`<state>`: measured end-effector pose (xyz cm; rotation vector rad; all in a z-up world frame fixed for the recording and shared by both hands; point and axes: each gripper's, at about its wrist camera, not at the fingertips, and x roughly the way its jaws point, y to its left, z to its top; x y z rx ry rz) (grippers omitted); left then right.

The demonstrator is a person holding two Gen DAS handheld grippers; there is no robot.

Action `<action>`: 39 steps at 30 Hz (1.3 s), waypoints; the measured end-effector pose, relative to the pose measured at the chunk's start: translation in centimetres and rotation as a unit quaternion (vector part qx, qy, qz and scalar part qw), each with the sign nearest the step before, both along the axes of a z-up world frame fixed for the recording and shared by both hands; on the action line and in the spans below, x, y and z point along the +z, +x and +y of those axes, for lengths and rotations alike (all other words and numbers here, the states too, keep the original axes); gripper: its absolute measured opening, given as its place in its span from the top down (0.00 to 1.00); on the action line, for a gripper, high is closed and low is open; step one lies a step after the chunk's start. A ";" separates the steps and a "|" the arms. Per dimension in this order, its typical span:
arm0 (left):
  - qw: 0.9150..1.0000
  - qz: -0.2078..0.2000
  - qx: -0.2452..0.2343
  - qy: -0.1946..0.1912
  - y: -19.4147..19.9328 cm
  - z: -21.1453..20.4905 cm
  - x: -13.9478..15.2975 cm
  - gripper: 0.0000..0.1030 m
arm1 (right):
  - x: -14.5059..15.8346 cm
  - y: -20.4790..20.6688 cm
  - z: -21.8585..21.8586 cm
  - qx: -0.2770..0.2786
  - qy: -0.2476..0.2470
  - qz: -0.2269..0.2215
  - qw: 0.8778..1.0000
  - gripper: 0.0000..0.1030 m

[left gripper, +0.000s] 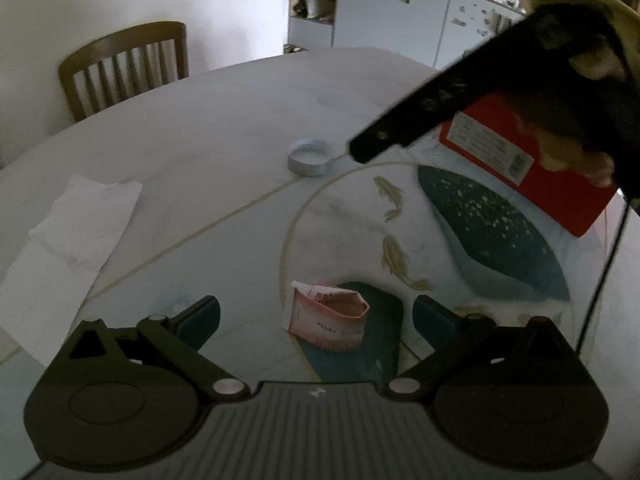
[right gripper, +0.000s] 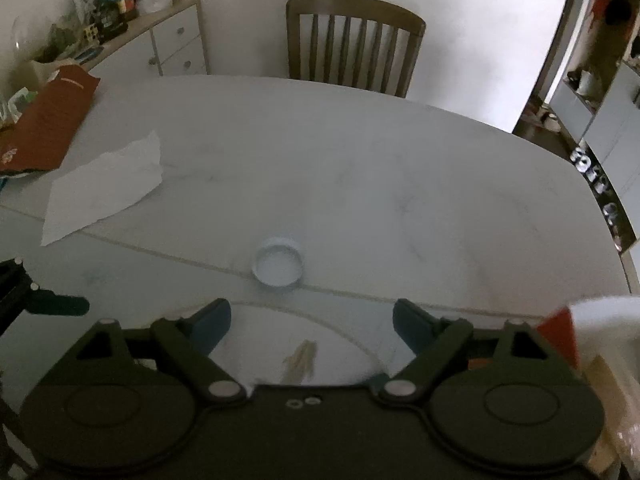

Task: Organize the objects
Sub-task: 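Withdraw both tools from the shoebox toward the paper packet and white lid, then grasp the pink-and-white paper packet with the left gripper while the right grasps the white lid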

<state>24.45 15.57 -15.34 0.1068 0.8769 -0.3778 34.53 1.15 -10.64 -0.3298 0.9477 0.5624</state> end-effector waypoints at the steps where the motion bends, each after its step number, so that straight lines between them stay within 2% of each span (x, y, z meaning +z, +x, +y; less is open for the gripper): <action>1: 1.000 -0.001 -0.001 0.002 0.1 0.0 -0.2 0.00 | -0.3 0.2 0.3 0.003 -0.004 0.000 1.000 0.15; 4: 1.000 -0.009 -0.001 0.007 0.2 -0.1 -0.5 0.00 | -0.9 0.7 1.5 0.015 -0.015 -0.008 1.000 0.16; 11: 1.000 -0.018 -0.009 0.010 0.2 -0.2 -0.6 0.02 | -2.4 1.8 3.1 0.027 -0.018 0.006 0.999 0.24; 13: 1.000 -0.017 -0.015 0.005 0.2 -0.3 -0.6 0.12 | -2.6 1.9 3.3 0.029 -0.019 0.005 0.999 0.25; 16: 1.000 -0.021 -0.020 0.010 0.1 -0.6 -0.6 0.21 | -2.9 2.3 3.4 0.027 -0.015 0.014 0.999 0.29; 20: 0.999 -0.031 -0.024 0.023 0.1 -0.7 -0.6 0.29 | -3.2 2.4 3.5 0.033 -0.018 0.017 0.999 0.33; 23: 0.999 -0.036 -0.025 0.024 0.0 -0.6 -0.5 0.45 | -3.3 2.5 3.6 0.031 -0.012 0.018 0.999 0.34; 25: 0.999 -0.036 -0.026 0.023 0.0 -0.6 -0.4 0.59 | -3.3 2.6 3.5 0.026 -0.007 0.021 0.999 0.35; 29: 0.999 -0.040 -0.023 0.021 -0.5 -0.5 -0.3 0.60 | -3.4 2.4 3.2 0.017 0.006 0.020 1.000 0.42; 32: 0.999 -0.039 -0.019 0.021 -0.7 -0.5 -0.3 0.60 | -3.2 2.2 3.2 0.016 0.007 0.016 1.000 0.63; 39: 0.999 -0.033 0.000 0.011 -1.1 -0.5 -0.1 0.62 | -2.7 0.9 2.3 0.002 0.011 0.021 1.000 0.64</action>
